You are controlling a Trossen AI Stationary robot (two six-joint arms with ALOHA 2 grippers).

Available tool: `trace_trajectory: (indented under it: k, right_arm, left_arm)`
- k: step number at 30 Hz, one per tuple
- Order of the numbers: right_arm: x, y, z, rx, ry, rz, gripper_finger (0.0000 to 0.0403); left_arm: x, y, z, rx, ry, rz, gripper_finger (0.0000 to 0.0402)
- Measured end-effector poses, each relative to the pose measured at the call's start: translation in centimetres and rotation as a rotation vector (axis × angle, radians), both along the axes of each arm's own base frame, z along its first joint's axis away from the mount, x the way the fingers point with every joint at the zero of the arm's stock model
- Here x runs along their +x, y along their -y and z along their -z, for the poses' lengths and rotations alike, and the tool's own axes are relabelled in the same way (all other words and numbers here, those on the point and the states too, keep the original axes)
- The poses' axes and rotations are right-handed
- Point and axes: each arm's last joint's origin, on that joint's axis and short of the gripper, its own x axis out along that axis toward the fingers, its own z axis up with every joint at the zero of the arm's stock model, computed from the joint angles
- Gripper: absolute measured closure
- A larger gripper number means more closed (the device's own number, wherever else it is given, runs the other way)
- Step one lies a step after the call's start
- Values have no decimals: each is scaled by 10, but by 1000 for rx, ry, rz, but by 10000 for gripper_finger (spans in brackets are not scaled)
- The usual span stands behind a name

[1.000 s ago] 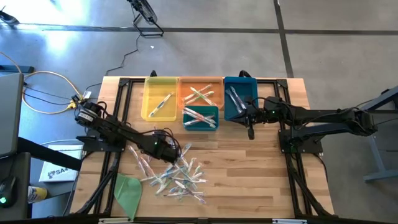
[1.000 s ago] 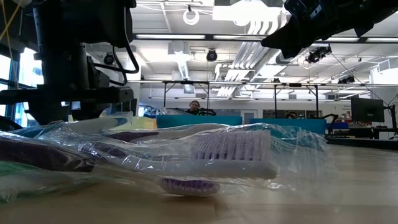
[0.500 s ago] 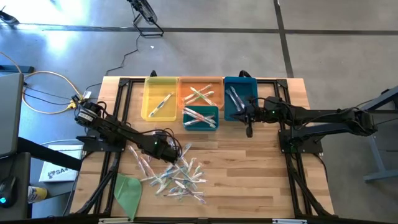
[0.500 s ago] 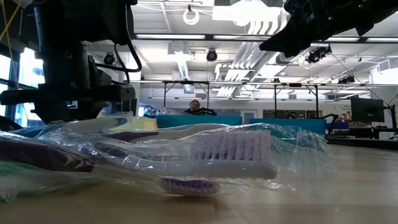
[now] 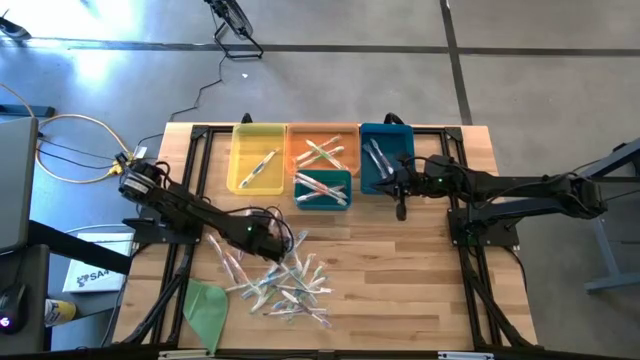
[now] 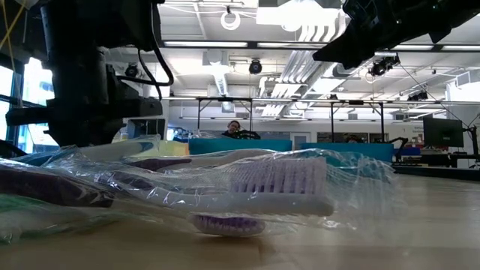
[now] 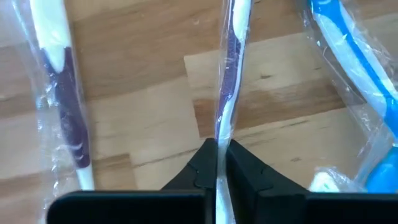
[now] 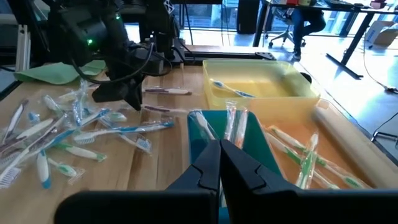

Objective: Pick & Place Toothbrushes
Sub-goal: Put the purple toothbrush into the blue bin

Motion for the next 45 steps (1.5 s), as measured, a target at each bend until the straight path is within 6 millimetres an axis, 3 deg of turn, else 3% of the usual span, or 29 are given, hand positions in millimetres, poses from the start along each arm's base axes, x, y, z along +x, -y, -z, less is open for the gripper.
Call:
trace_trajectory:
  k: [7, 15, 24, 31, 38, 45]
  right_arm:
    - [-8, -2, -9, -10, 53, -2, 400]
    - [-21, -4, -24, -28, 139, -6, 400]
    - [-22, -5, -36, -77, 252, -10, 401]
    - [-12, -6, -45, -89, 396, -129, 401]
    - [8, 4, -53, -3, 453, -60, 401]
    - [51, 15, -62, 36, 412, -44, 401]
  left_arm:
    - [-12, -5, -34, 25, 84, 95, 394]
    - [-31, -18, -85, 224, 298, 234, 394]
    - [-44, -35, -149, 730, 551, 391, 394]
    - [-26, -73, -190, 1099, 599, 617, 394]
    - [-23, -123, -195, 1148, 645, 715, 394]
    - [-7, -142, -191, 1168, 725, 797, 394]
